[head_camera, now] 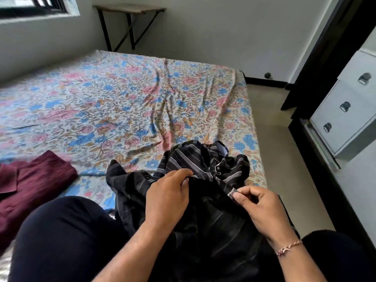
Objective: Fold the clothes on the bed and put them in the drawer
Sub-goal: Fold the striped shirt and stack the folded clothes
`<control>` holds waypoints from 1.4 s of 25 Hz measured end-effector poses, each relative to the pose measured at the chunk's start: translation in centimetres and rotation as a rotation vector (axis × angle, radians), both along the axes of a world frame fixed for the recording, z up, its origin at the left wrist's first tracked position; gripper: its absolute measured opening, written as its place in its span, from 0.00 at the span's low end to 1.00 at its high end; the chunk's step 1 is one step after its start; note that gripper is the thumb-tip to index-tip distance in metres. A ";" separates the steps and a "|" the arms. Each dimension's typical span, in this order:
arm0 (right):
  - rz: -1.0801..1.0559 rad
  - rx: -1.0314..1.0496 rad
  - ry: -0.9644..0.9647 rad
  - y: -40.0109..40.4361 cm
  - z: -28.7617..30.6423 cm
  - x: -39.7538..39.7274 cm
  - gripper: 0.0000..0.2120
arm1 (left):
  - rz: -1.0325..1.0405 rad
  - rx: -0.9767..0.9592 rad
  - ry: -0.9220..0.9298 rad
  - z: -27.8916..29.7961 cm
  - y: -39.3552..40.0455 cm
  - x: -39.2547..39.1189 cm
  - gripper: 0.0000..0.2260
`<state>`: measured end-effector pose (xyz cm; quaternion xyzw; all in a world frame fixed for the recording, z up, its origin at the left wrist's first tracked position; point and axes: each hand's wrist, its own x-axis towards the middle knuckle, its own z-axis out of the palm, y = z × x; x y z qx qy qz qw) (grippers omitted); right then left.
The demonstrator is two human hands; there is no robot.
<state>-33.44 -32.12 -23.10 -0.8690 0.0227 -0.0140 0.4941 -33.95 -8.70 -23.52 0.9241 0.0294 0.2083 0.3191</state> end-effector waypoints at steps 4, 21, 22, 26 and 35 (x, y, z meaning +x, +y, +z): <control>-0.006 0.268 0.050 1.2 0.1 -0.9 0.09 | -0.014 -0.544 0.142 -0.3 -0.9 -0.9 0.10; -0.136 0.429 -0.179 7.9 -0.6 -2.8 0.20 | -0.037 -1.071 0.130 -0.8 -4.1 -2.8 0.09; -0.125 0.421 -0.187 7.9 -0.6 -2.8 0.20 | -0.042 -1.073 0.122 -1.0 -4.1 -2.7 0.10; -0.090 0.451 -0.188 7.6 -1.2 -2.6 0.21 | -0.057 -1.051 0.105 -1.4 -3.9 -2.6 0.10; 0.069 0.609 -0.093 6.8 -2.1 -0.7 0.26 | -0.038 -1.096 0.149 -1.9 -3.6 -1.6 0.06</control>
